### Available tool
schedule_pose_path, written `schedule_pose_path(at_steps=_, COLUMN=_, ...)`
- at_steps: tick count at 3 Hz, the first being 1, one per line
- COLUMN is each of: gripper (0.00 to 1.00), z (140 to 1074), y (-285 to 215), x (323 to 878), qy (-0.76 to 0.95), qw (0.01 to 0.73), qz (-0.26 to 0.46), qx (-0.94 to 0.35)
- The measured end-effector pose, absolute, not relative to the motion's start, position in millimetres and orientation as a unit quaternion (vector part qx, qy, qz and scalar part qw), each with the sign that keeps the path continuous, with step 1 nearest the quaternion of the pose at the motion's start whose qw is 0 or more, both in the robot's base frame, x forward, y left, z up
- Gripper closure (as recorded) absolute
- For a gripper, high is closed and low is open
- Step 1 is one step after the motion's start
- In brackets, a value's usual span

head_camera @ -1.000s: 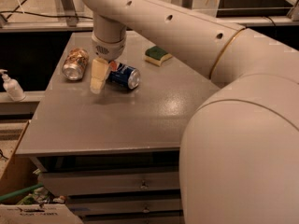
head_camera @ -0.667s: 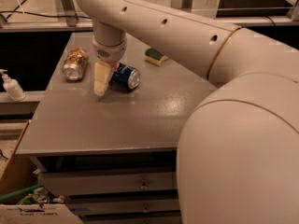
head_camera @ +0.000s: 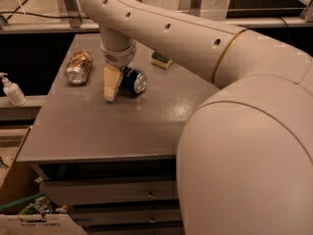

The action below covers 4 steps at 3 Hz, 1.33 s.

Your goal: Place pepsi can upright

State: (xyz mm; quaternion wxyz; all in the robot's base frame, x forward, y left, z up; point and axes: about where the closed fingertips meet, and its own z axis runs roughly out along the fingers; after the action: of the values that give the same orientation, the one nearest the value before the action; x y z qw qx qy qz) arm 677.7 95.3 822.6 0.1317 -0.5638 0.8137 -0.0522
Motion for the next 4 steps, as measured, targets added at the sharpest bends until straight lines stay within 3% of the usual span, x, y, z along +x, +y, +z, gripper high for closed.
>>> schedule_pose_path(at_steps=1, gripper=0.0, z=816.1, y=93.5, x=679.9, qy=0.823, qw=0.122, qz=-0.025, qx=-0.554)
schedule_pose_path(at_steps=2, gripper=0.15, z=812.8, y=96.8, x=679.3, qy=0.828, qw=0.117, qz=-0.002, qx=-0.548)
schedule_pose_path(at_steps=4, gripper=0.63, z=814.0, y=101.1, x=679.7, qy=0.836, qw=0.11, qz=0.022, qx=-0.537)
